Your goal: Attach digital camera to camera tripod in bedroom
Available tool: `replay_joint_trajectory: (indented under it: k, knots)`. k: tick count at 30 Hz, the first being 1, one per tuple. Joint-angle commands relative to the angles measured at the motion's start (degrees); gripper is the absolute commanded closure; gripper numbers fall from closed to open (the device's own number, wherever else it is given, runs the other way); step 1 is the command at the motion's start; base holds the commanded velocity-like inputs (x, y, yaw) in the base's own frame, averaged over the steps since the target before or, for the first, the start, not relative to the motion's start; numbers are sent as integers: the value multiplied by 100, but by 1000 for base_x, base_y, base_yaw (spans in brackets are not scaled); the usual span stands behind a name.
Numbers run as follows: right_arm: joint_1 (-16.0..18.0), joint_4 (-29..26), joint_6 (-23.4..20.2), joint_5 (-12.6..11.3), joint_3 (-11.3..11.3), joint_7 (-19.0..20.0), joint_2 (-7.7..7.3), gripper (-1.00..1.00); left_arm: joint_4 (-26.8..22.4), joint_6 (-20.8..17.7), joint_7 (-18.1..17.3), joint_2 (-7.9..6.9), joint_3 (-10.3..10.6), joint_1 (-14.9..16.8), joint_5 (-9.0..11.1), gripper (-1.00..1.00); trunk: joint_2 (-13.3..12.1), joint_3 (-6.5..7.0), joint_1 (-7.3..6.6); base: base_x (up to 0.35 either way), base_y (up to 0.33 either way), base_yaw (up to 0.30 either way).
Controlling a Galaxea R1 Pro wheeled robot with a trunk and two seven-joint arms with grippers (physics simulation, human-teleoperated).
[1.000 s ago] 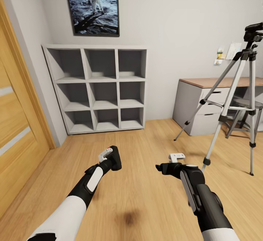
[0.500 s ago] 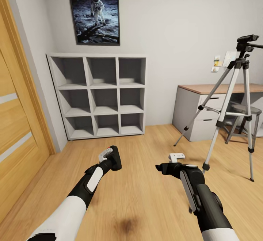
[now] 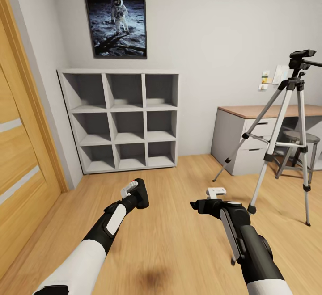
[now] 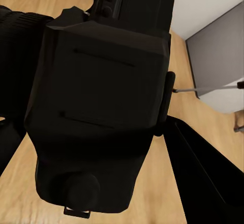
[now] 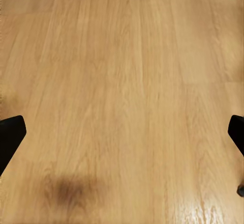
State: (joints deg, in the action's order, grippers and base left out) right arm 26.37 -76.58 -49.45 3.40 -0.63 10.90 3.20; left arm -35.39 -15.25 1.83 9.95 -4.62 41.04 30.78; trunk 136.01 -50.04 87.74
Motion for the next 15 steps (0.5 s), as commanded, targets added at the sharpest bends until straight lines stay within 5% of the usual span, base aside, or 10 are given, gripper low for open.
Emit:
replay_joint_trajectory:
  k: [1,15]
  knots:
    - [3,-6,-24,38,-7,36,3,-100,-12,-40,20,5,-22,1,60,100,-39,12,-24,0,0,0]
    - [2,-6,-21,29,-7,35,10,-100,-12,-40,20,5,-22,2,60,100,-600,263,-331,0,0,0]
